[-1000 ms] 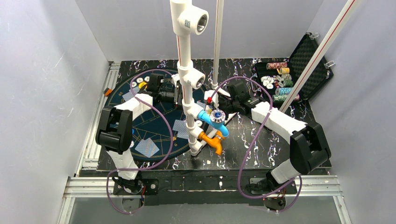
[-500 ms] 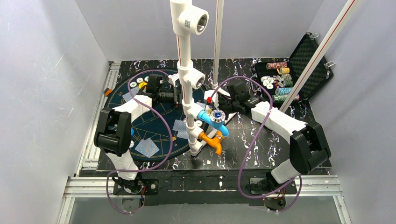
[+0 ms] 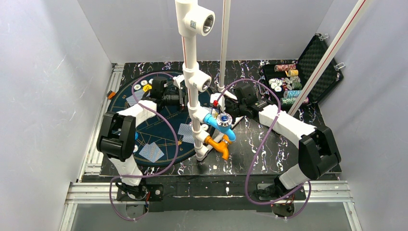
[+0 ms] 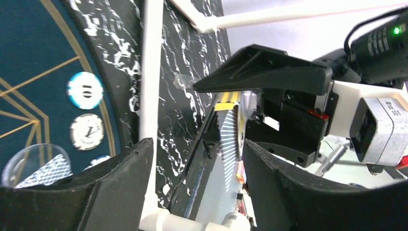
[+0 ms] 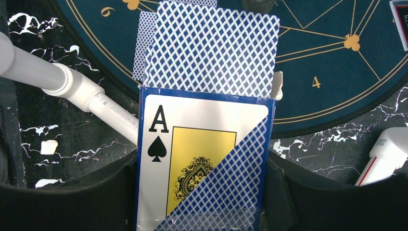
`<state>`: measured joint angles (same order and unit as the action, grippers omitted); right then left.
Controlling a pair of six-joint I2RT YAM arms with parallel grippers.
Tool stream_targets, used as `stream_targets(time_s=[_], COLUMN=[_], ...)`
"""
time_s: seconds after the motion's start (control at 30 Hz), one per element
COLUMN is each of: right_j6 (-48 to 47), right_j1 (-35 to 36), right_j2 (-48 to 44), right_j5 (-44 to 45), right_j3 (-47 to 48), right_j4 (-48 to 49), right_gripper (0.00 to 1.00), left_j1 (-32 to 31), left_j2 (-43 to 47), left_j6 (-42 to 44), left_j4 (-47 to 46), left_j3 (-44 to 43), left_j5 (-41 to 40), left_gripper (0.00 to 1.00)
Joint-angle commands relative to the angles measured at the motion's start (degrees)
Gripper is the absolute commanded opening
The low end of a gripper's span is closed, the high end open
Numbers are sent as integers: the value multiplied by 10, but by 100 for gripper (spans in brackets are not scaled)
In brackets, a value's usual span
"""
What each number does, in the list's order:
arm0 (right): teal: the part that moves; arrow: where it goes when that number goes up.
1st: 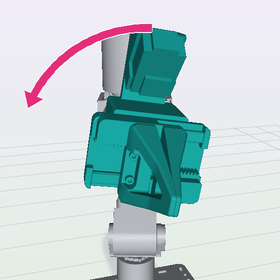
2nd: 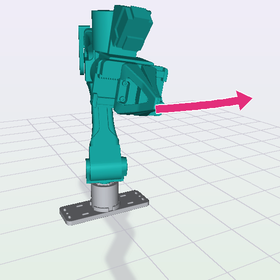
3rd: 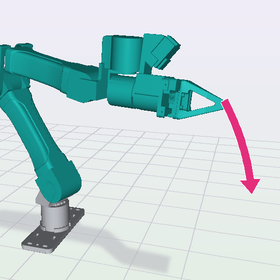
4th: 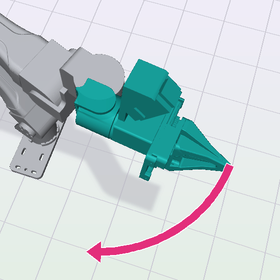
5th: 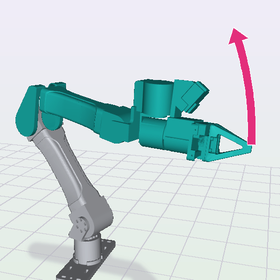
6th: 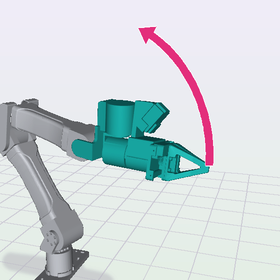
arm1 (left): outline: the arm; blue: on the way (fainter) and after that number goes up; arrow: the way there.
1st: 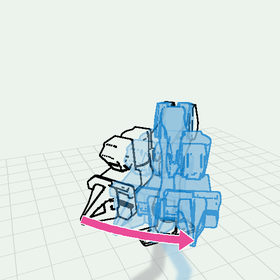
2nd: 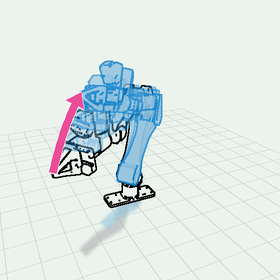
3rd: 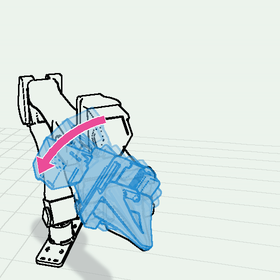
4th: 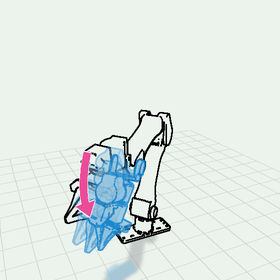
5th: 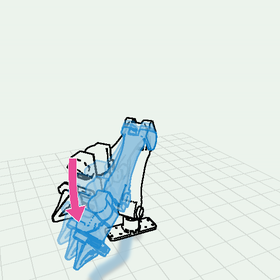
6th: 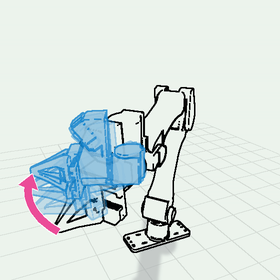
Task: Distribute texas hold em gaming equipment
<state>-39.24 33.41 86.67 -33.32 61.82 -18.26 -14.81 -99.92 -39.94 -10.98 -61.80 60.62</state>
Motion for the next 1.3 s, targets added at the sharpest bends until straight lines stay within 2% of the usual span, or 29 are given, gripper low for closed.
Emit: stream_targets(time_s=[0.0,0.1,0.27,0.37,0.63,0.87,1.03,1.27], right_j6=[-6,-4,-5,-4,-5,-5,-6,-10], right_j1=[1,1,1,1,0,0,0,-3], right_j2=[-3,-2,-4,-5,-6,-5,-4,3], right_j5=[-10,-14,-22,-24,-25,-20,-13,1], right_j3=[27,28,28,29,26,23,19,19], right_j4=[5,7,9,8,8,9,12,12], right_gripper=[1,1,1,1,1,1,1,1], left_j1=[-36,-49,-49,-48,-28,-2,21,94], left_j2=[27,9,-31,-34,-18,1,16,49], left_j6=[-29,-27,-52,-51,-51,-52,-56,-64], left_j4=[-68,-69,-69,-69,-69,-69,-69,-68], left_j3=[16,16,11,12,22,29,32,35], left_j5=[62,78,96,98,99,103,111,130], left_gripper=[65,60,42,35,31,21,0,0])
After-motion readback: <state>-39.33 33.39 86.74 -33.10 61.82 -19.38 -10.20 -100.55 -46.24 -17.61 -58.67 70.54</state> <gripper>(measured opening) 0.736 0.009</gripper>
